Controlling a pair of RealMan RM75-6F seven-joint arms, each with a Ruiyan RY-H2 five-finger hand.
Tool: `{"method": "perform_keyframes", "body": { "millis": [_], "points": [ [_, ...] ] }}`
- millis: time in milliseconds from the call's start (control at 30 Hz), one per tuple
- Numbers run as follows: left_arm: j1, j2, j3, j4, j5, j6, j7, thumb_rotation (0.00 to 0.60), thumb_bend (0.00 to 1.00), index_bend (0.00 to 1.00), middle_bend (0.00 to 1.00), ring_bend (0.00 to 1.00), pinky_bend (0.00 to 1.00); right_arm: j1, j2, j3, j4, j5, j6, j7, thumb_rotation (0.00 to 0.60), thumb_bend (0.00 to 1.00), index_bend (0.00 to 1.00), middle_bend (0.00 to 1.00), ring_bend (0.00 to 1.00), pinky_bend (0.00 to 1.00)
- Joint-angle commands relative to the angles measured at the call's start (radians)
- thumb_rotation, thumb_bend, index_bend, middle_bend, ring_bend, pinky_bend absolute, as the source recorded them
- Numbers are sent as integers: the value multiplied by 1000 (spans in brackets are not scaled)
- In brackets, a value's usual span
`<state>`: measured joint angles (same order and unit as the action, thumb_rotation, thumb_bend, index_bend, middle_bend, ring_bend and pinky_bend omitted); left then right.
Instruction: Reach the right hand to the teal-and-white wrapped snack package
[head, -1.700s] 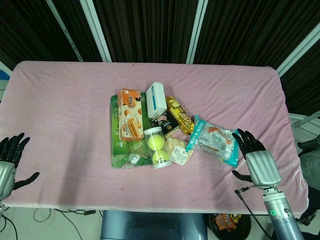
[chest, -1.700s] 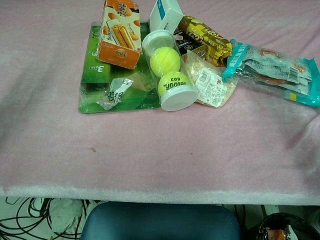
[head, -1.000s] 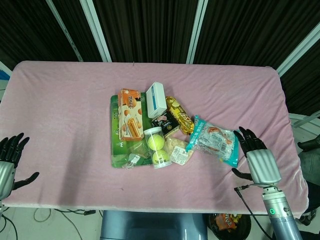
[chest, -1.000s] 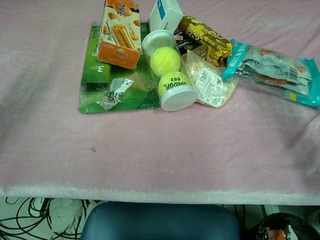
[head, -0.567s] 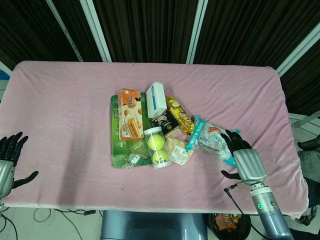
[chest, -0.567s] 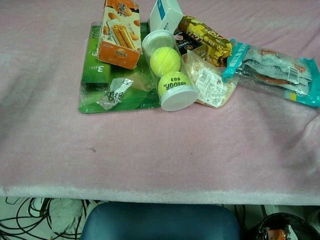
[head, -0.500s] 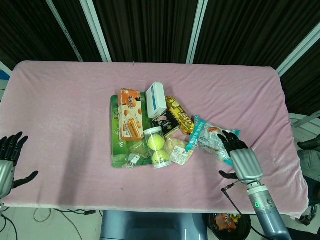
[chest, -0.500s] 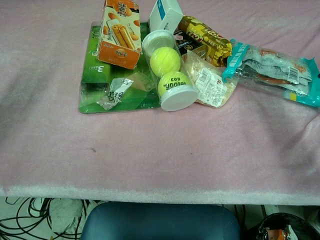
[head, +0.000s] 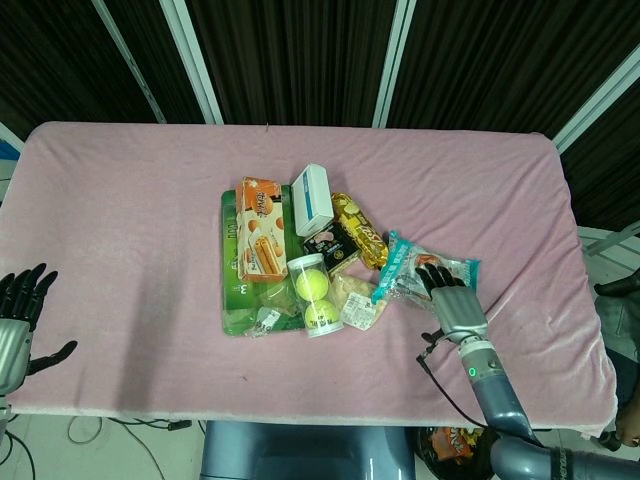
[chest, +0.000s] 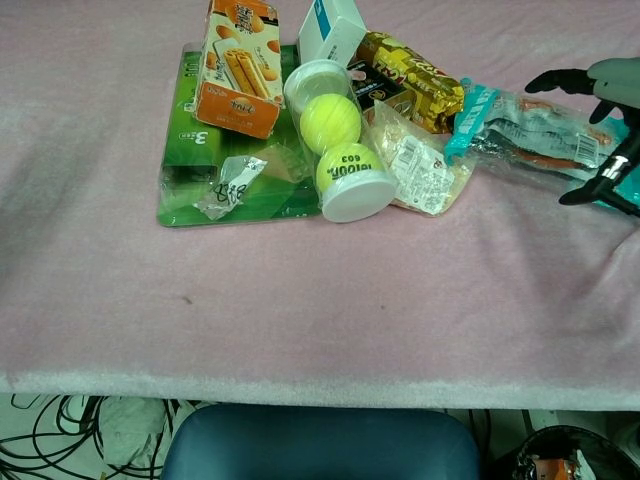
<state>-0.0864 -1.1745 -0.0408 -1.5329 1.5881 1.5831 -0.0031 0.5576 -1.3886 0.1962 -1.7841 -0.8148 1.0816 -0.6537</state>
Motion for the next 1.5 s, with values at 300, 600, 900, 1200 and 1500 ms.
{"method": "perform_keyframes", "body": {
  "millis": [300, 600, 900, 1200, 1500],
  "points": [
    [0, 1, -1, -3, -5, -2, -2, 600, 0, 0, 0, 0, 0, 132, -132, -3, 286, 171, -71, -107, 600, 4, 0, 0, 0, 200],
    [-1, 2, -1, -5, -2, -4, -2, 600, 0, 0, 0, 0, 0, 132, -124, -15, 294, 169, -89, -61, 600, 394, 633, 629, 630, 719],
    [0, 2, -2, -3, -1, 0, -8, 600, 0, 0, 0, 0, 0, 87, -90, 10, 218, -69, 12, 119, 600, 488, 834, 784, 784, 808],
    [-2, 2, 2, -1, 12, 5, -12, 600, 0, 0, 0, 0, 0, -7, 78, 36, -25, -251, 163, 264, 600, 487, 834, 780, 778, 808],
    [-2, 6, 8, 4, 36, 17, -32, 600, 0, 0, 0, 0, 0, -178, 264, -61, -236, -454, 308, 418, 600, 487, 834, 775, 774, 809]
  ]
}}
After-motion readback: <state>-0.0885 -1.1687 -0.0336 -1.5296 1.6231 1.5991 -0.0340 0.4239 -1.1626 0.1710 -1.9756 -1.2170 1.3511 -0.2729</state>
